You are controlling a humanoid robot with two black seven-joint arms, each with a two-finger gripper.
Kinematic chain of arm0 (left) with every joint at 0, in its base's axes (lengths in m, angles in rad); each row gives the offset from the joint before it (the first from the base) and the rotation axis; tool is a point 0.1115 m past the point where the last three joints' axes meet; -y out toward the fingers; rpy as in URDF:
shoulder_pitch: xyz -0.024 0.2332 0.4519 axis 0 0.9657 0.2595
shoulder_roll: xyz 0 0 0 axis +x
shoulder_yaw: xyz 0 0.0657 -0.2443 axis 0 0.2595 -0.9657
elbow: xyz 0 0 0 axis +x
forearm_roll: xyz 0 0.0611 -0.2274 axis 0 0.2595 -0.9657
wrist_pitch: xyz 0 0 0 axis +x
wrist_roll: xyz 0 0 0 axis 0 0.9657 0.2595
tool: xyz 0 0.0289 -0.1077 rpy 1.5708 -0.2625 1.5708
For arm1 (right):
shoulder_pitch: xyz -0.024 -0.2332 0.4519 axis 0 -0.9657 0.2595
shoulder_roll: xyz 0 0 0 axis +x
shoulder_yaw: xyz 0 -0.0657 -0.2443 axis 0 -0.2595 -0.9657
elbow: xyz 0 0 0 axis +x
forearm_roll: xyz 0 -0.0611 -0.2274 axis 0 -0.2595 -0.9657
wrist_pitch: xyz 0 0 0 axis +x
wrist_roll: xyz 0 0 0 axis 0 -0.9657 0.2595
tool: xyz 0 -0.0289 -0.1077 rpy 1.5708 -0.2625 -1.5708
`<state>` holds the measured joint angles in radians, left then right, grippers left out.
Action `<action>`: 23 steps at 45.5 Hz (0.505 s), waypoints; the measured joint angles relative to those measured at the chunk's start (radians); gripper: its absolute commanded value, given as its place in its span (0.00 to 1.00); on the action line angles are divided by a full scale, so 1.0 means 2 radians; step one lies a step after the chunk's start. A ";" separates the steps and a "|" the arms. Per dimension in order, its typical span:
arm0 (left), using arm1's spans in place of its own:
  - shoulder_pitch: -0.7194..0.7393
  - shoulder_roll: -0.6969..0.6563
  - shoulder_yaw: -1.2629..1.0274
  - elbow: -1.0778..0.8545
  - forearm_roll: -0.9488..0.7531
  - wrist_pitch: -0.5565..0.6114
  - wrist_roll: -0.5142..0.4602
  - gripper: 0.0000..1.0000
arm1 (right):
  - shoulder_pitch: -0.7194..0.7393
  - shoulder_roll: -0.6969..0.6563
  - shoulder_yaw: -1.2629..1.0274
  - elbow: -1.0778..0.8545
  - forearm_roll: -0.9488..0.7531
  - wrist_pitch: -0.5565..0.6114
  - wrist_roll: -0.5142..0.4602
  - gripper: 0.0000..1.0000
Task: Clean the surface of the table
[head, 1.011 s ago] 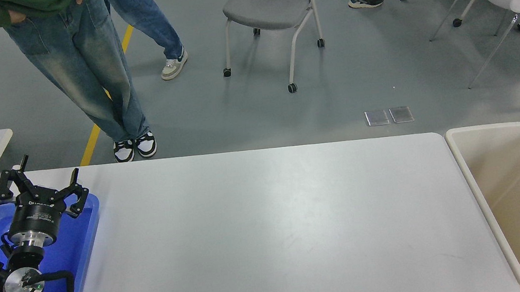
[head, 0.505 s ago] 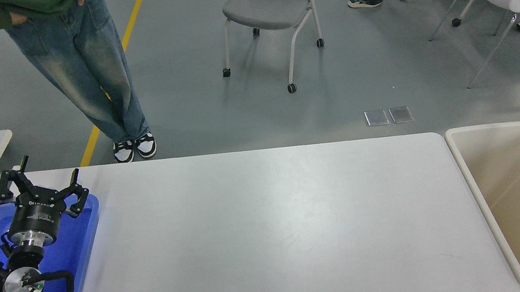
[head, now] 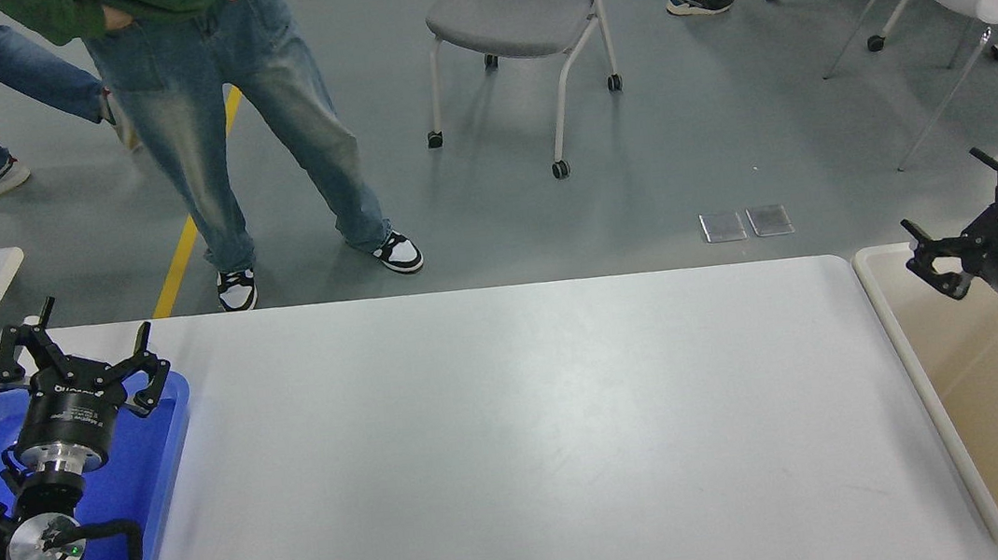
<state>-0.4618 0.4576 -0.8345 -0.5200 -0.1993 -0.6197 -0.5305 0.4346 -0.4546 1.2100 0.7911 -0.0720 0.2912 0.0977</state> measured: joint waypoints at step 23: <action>0.000 0.000 0.000 0.000 0.000 0.000 0.000 1.00 | -0.006 0.058 0.043 -0.028 -0.031 -0.005 0.071 1.00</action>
<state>-0.4617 0.4583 -0.8345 -0.5200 -0.1987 -0.6197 -0.5309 0.4220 -0.3384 1.2965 0.7353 -0.1337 0.2822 0.2396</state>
